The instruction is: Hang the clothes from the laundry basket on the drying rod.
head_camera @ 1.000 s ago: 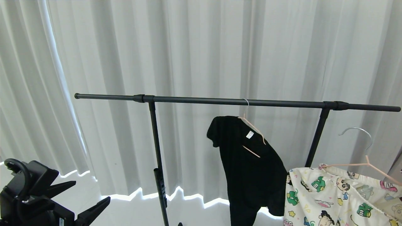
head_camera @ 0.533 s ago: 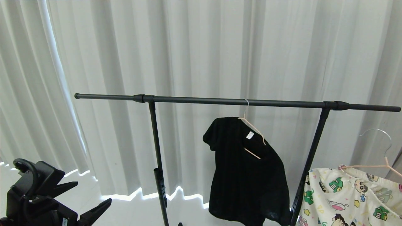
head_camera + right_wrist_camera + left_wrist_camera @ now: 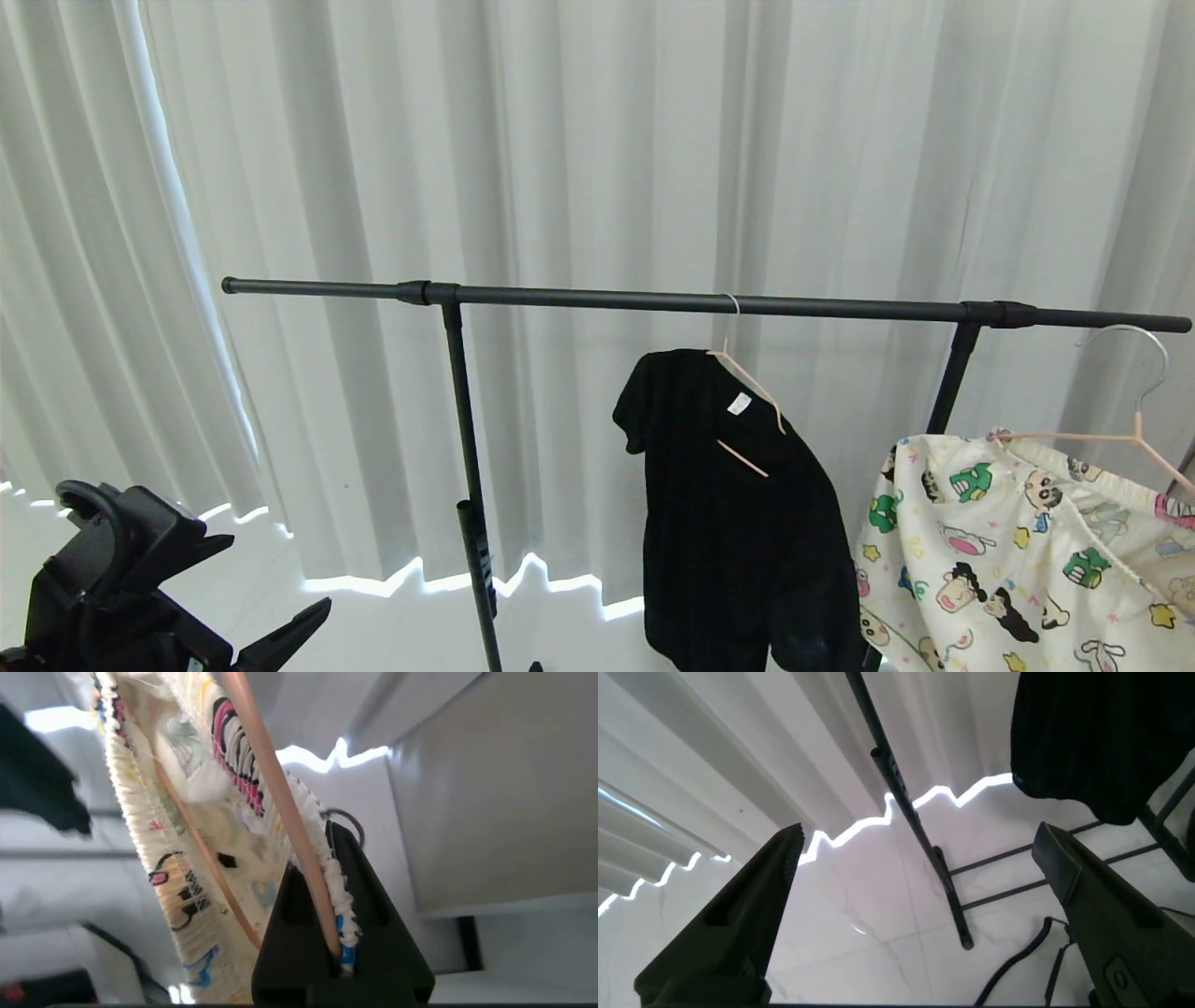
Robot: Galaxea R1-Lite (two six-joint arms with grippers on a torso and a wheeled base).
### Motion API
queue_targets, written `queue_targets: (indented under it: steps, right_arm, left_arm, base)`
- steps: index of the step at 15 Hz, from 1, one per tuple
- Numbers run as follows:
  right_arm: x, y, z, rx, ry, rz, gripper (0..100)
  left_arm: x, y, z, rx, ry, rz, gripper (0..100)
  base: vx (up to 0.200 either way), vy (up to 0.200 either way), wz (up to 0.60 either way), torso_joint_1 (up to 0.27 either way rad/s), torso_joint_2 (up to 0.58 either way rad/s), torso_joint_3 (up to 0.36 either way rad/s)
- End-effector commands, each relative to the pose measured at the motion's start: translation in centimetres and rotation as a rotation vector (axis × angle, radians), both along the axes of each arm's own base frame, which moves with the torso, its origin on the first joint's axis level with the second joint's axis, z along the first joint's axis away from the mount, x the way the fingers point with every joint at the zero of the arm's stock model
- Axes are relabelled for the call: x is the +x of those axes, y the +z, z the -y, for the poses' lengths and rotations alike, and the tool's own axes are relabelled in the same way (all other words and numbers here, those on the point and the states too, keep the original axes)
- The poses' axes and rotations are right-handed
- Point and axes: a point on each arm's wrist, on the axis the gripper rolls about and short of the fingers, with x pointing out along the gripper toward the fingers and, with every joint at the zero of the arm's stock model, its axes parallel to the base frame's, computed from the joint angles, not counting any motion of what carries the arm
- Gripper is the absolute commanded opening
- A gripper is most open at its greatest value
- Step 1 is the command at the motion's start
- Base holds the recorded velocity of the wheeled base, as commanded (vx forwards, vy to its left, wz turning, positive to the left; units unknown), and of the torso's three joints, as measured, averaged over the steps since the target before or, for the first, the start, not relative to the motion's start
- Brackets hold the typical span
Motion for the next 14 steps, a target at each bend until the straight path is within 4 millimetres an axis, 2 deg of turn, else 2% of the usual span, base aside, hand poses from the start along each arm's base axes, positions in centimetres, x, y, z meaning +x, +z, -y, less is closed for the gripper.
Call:
queue_targets:
  steps: [1, 3, 6, 9, 14]
  right_arm:
    - [2.3, 0.1, -0.8, 0.019, -0.003, -0.015, 0]
    - [4.4, 0.6, -2.0, 0.066, -0.016, 0.017, 0]
    - [6.9, 0.8, -2.9, 0.031, -0.030, 0.029, 0]
    - [8.2, 1.0, -3.5, 0.023, -0.020, 0.039, 0]
    - [8.8, 0.5, -4.3, 0.013, 0.003, 0.017, 0]
  left_arm:
    - [0.1, 0.0, 0.0, 0.000, 0.003, 0.001, 100]
    - [0.0, 0.1, -0.1, 0.000, 0.004, 0.004, 100]
    - [0.1, 0.3, -0.1, 0.011, 0.028, 0.010, 100]
    - [0.2, 0.4, -0.1, 0.007, 0.035, 0.014, 100]
    - [0.2, 0.5, -0.1, 0.009, 0.034, 0.022, 100]
  base:
    - [0.000, 0.000, 0.00, 0.000, 0.00, 0.000]
    - [0.000, 0.000, 0.00, 0.000, 0.00, 0.000]
    - [0.000, 0.000, 0.00, 0.000, 0.00, 0.000]
    - [0.200, 0.000, 0.00, -0.004, 0.00, -0.002]
    - [0.200, 0.000, 0.00, 0.005, 0.01, 0.003]
